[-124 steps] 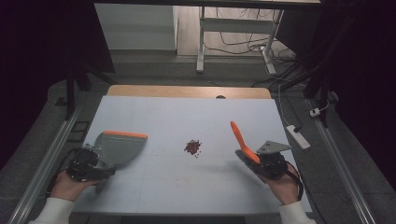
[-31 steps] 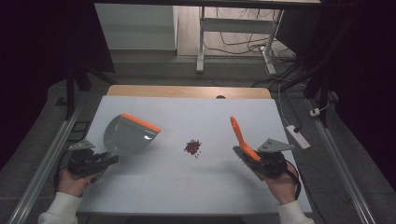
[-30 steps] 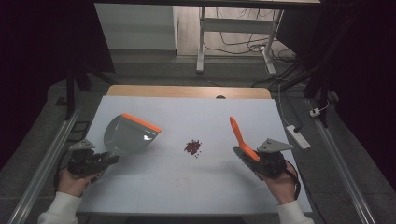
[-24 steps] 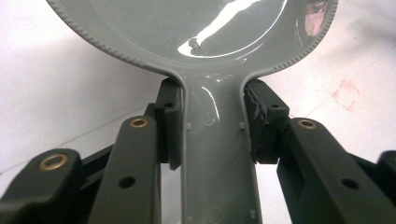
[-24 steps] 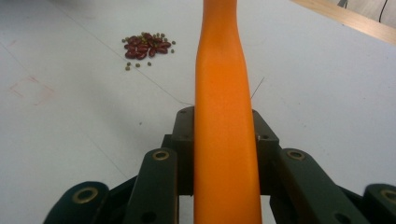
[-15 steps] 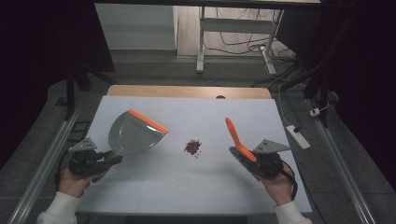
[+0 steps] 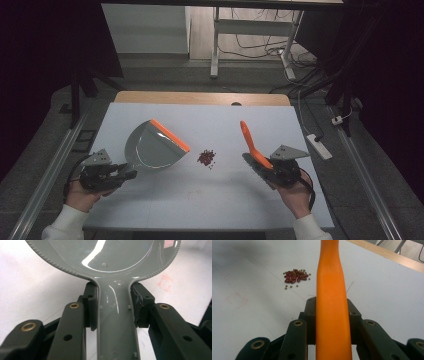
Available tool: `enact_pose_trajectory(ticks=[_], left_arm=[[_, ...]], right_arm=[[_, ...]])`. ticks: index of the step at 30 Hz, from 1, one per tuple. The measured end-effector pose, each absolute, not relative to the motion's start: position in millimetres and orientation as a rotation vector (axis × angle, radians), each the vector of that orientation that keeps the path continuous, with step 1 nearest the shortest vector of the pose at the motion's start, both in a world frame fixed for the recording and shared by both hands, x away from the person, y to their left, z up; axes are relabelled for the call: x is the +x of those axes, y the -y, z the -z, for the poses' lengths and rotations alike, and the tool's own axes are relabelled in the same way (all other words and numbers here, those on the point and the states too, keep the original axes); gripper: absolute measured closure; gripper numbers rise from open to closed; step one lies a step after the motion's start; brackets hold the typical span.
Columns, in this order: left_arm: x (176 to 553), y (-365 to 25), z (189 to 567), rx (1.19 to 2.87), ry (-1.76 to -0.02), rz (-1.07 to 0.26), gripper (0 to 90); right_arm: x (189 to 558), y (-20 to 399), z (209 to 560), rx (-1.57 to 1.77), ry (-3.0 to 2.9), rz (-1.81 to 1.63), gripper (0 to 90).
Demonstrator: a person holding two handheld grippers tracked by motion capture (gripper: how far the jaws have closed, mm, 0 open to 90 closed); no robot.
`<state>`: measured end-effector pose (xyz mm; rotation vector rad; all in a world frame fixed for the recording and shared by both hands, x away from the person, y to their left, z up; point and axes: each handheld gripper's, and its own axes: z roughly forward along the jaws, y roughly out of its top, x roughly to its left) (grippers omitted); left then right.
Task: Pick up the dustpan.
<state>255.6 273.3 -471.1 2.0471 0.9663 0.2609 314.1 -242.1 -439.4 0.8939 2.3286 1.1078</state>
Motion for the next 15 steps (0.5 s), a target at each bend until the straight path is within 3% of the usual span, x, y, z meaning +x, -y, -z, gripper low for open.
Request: enact_pose_trajectory(ticks=[15], left_arm=[[261.3, -262.3, 472.1, 2.137, -0.914, -0.206, 62.0]], right_arm=[[345.9, 219.1, 413.3, 0.877, -2.298, -1.167, 70.0]])
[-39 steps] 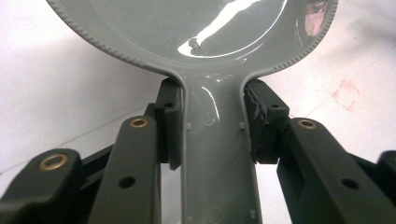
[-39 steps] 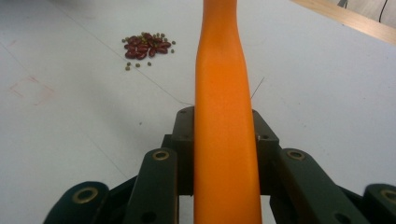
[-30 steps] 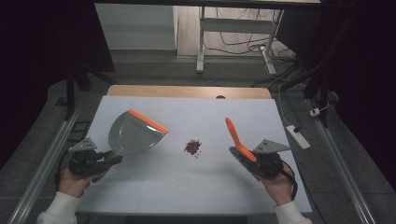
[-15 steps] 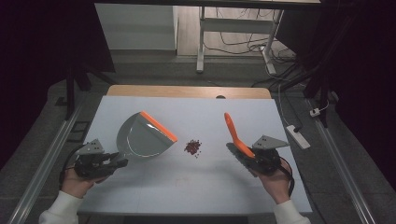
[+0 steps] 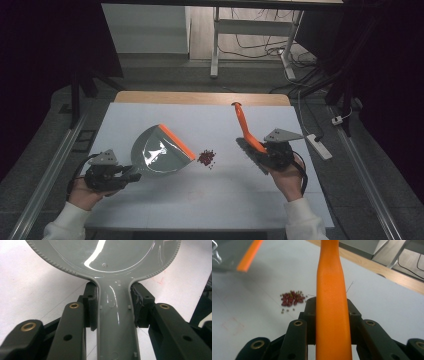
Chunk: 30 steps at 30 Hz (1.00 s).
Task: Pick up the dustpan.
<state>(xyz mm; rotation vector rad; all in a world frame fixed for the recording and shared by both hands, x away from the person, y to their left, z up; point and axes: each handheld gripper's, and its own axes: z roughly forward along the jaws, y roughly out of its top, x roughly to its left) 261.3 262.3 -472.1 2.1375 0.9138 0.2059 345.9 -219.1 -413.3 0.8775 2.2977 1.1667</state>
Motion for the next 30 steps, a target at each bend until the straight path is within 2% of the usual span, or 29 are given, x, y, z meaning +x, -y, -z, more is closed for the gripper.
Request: enact_pose_trajectory(ticks=[5, 14, 30], left_arm=[[260.1, -257.7, 473.0, 2.168, -0.894, -0.241, 62.0], [260.7, -244.8, 477.2, 2.241, -0.839, -0.21, 61.9], [262.5, -236.7, 484.8, 2.308, -0.827, -0.137, 61.9]], right_arm=[[360.2, 207.4, 409.5, 0.874, -2.302, -1.206, 70.0], [375.9, 191.4, 419.3, 0.834, -2.334, -1.194, 70.0], [379.1, 184.2, 425.9, 0.836, -2.362, -1.208, 70.0]])
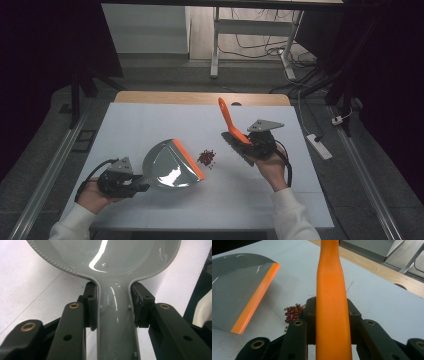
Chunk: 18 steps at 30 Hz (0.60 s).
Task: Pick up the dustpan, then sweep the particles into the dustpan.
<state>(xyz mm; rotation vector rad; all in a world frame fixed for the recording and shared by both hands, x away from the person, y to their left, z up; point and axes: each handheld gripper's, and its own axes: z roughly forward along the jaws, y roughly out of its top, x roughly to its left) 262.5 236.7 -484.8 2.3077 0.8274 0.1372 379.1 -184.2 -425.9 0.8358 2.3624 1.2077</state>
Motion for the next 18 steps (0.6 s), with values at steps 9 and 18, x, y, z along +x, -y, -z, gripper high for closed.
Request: enact_pose_trajectory(ticks=[9, 18], left_arm=[[263.0, -234.3, 487.3, 2.327, -0.824, -0.123, 61.9], [265.4, -234.7, 488.1, 2.344, -0.845, -0.091, 61.9]], right_arm=[[382.4, 180.7, 430.3, 0.85, -2.375, -1.2, 70.0], [390.8, 173.7, 436.8, 0.854, -2.388, -1.183, 70.0]])
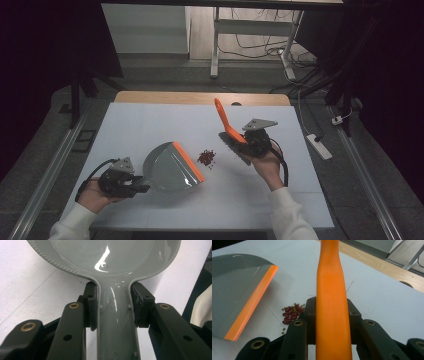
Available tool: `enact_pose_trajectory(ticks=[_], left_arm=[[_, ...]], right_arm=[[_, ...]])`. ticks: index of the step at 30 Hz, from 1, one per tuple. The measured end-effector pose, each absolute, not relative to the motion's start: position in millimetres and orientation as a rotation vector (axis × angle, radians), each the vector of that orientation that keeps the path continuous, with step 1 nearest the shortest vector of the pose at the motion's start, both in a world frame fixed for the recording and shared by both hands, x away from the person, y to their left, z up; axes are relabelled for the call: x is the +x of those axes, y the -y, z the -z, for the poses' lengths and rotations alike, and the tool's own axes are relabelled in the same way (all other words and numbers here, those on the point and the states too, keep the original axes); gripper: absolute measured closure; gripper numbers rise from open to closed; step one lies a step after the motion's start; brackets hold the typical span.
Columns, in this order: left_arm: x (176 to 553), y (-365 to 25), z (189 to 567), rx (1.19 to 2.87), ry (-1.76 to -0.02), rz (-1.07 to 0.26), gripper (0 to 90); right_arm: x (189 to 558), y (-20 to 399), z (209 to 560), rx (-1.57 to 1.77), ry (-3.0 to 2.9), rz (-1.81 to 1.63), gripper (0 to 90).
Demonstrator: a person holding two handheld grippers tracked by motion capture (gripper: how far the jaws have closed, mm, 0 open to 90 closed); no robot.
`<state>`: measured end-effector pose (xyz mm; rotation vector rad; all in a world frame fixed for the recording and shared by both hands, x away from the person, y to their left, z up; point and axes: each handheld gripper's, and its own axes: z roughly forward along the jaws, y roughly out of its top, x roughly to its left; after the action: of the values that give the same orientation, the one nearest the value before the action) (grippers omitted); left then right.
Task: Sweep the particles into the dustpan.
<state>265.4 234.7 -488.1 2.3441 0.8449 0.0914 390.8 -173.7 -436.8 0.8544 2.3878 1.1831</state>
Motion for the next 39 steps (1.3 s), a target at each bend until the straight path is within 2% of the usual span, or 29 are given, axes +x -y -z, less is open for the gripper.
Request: enact_pose_trajectory(ticks=[39], left_arm=[[290.3, -205.2, 498.5, 2.435, -0.819, 0.01, 61.8]], right_arm=[[421.0, 132.7, 476.4, 0.823, -2.49, -0.975, 70.0]])
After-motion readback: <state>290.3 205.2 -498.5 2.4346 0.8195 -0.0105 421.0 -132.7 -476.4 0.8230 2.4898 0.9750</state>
